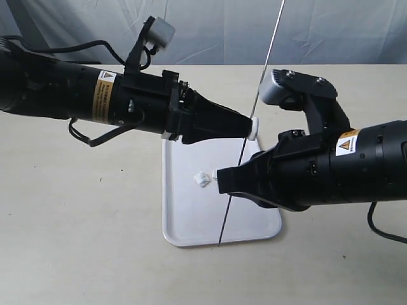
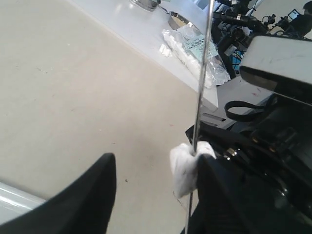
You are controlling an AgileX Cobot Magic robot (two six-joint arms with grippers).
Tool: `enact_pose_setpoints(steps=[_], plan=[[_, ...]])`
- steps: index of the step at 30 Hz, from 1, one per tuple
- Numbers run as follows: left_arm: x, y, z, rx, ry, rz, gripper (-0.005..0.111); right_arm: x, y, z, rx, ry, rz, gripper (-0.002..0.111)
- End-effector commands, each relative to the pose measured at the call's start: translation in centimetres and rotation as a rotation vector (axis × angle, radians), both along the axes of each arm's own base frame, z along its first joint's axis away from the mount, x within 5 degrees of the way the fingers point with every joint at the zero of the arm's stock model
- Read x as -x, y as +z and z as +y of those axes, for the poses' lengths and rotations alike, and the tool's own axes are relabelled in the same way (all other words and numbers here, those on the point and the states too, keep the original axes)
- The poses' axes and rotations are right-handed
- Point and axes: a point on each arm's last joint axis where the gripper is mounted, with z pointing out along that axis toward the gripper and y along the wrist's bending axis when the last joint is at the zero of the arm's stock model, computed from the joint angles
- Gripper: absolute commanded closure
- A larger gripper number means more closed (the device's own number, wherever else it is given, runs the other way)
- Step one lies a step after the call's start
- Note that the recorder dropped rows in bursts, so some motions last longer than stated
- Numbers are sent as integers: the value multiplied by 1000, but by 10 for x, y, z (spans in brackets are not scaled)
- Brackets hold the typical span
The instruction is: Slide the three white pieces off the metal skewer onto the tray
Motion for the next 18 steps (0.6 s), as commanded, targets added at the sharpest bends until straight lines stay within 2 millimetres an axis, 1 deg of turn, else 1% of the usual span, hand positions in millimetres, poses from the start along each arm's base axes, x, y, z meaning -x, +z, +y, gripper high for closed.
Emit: enact_pose_setpoints(steps=[1, 4, 8, 15, 18], plan=[[-6, -13, -3, -17, 21, 25, 58, 1, 4, -1, -2, 15, -13, 109], [-8, -18, -4, -35, 33, 26, 58, 1, 4, -1, -2, 17, -15, 109], [-9, -19, -3, -45, 39, 16, 58, 1, 4, -1, -1, 22, -19, 109], [-6, -16, -4, -9, 6, 23, 58, 0, 4, -1, 0, 24, -26, 109], [-6, -12, -2, 23, -11, 29, 58, 0, 4, -1, 0, 23, -31, 109]])
